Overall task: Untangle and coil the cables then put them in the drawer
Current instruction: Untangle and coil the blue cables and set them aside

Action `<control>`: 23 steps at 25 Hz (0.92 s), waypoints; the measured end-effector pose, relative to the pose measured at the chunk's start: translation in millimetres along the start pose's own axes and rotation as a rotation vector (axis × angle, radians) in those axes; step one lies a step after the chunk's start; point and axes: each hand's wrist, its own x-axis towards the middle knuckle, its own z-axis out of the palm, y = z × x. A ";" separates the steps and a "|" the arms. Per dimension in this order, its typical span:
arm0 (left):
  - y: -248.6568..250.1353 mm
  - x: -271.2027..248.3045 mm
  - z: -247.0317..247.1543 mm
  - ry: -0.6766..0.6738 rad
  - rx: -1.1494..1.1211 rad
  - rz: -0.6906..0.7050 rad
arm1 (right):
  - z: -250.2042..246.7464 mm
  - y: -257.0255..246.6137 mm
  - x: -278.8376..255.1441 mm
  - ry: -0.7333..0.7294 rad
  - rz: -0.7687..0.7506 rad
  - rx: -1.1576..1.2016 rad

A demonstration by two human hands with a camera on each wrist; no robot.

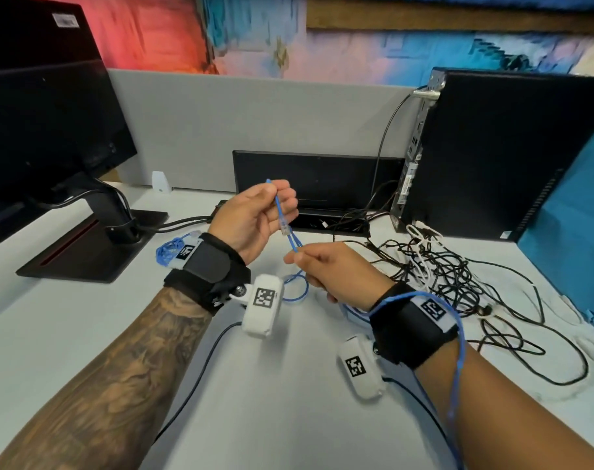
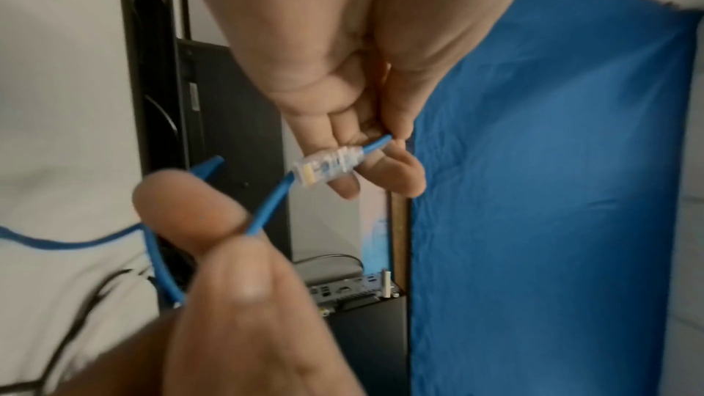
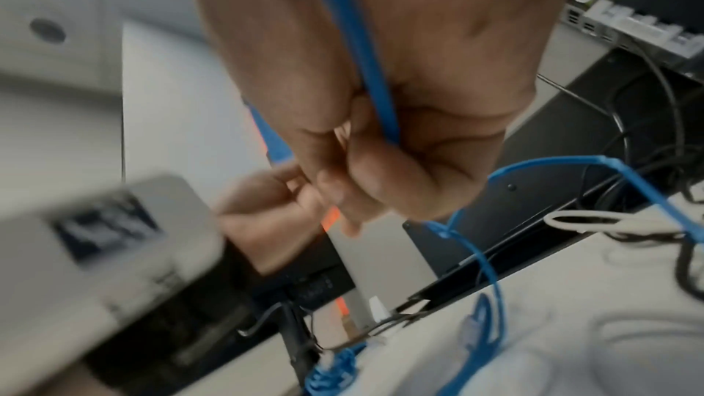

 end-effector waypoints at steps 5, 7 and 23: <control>-22.1 4.0 3.5 0.114 -0.053 0.018 | -6.7 -4.2 -13.1 -0.144 0.046 -0.128; -20.0 8.1 7.2 0.145 -0.142 0.036 | -7.3 -5.9 -15.5 -0.186 0.007 -0.191; -4.5 24.9 2.7 -0.335 -0.001 -0.164 | -46.9 17.9 43.9 0.340 -0.260 -0.133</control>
